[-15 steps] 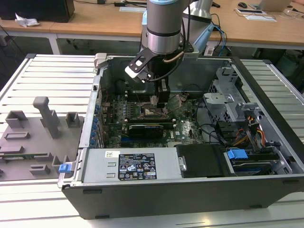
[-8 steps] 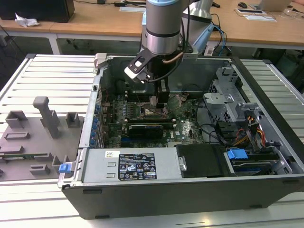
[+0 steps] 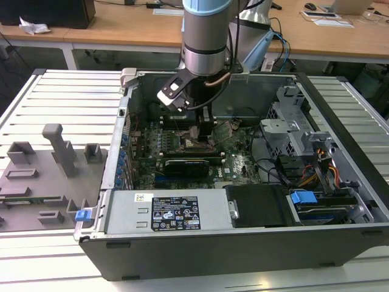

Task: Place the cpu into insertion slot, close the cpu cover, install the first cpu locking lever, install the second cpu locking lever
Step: 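Place the cpu into insertion slot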

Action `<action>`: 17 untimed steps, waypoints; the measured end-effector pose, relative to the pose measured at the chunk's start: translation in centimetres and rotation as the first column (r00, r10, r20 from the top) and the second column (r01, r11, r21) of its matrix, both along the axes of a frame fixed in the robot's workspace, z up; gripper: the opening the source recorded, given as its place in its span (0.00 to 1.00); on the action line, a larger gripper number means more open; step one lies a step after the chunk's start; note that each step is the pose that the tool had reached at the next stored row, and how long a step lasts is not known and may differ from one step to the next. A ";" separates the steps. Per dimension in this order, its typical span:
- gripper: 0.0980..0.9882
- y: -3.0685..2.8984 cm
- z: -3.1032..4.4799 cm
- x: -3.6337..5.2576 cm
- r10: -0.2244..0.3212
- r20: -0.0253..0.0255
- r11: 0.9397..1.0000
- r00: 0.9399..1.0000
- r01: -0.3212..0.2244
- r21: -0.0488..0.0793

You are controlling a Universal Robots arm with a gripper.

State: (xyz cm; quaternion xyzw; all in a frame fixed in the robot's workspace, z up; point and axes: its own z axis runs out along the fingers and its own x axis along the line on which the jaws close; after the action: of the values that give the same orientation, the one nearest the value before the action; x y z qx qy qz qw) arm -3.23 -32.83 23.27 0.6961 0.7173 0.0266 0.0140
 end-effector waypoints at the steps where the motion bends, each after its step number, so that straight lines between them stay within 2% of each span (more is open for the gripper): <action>1: 0.49 0.04 -0.13 -0.08 0.000 0.000 1.000 1.000 0.000 0.000; 6: 0.49 0.41 -1.19 -0.61 0.000 0.000 1.000 1.000 0.000 0.000; 9: 0.49 0.72 -1.68 -0.63 -0.004 0.000 1.000 1.000 0.004 0.000; 17: 0.49 0.79 -2.13 -0.64 -0.029 -0.001 1.000 1.000 0.029 0.000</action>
State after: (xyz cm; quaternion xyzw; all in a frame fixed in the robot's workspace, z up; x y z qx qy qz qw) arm -3.87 -32.04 21.14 0.7065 0.7071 0.0260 0.0142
